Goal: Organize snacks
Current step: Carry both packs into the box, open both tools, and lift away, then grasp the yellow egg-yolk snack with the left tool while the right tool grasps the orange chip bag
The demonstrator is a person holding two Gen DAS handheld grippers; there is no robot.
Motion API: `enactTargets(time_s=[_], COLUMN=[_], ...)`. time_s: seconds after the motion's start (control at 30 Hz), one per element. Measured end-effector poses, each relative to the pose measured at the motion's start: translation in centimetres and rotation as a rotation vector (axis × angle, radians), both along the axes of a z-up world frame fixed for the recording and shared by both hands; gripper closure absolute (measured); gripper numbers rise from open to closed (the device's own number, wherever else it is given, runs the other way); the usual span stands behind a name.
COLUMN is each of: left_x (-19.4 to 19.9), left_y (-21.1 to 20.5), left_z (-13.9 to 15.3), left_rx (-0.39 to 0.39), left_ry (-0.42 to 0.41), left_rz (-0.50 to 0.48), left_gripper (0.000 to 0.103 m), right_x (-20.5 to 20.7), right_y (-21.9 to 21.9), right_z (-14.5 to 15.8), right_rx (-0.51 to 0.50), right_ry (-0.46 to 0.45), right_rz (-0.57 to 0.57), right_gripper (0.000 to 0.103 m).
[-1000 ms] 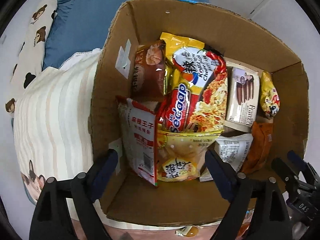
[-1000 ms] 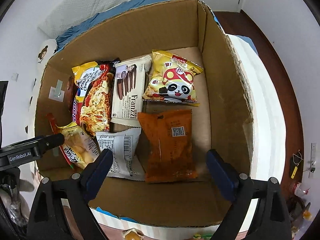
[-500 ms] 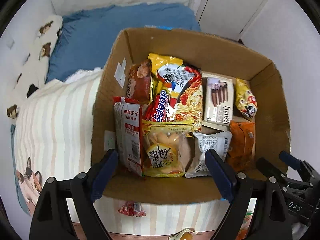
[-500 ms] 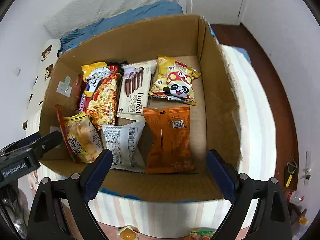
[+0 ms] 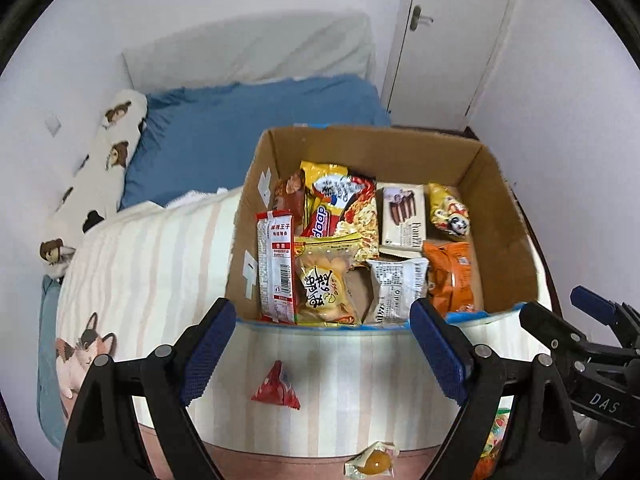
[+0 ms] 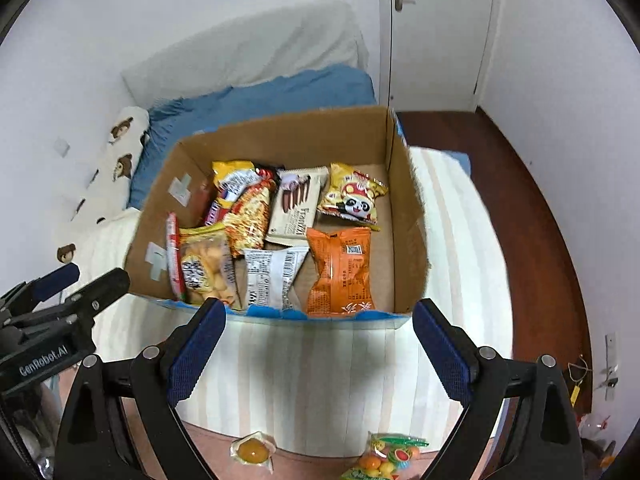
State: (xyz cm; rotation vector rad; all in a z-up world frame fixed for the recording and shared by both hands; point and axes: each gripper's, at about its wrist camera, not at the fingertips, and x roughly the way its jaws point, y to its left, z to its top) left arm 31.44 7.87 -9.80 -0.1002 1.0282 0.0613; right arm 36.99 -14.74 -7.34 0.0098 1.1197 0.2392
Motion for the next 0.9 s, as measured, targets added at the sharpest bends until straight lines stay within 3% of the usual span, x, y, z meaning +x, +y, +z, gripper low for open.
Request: enactTargets(time_s=[0.3,0.5,0.63,0.9], left_x=[-4.9,-7.5,-9.9,-14.2], left_y=[-0.7,-0.9,-1.3,-2.4], left_z=[4.1,4.7,2.4,-7.9], left_rx=[0.004,-0.047,-0.058,-0.055], left_ry=[-0.105,-0.102,-0.039,0.22], left_rz=[-0.01,-0.012,-0.017,-0.008], left_gripper=[0.014,0.014,0.014,0.014], right_x=[-4.4,-7.5,-10.0,-15.2], right_y=[-1.0,-2.1,-3.9,-10.7], right_z=[4.0,5.0,2.5,-8.3], right_rx=[0.069,0.106,0.103,0.061], right_ry=[-0.061,-0.052,0.028,0.3], right_rz=[0.006,0.0,-0.029,-0.204], right_gripper=[0.006,0.006,0.006,0.006])
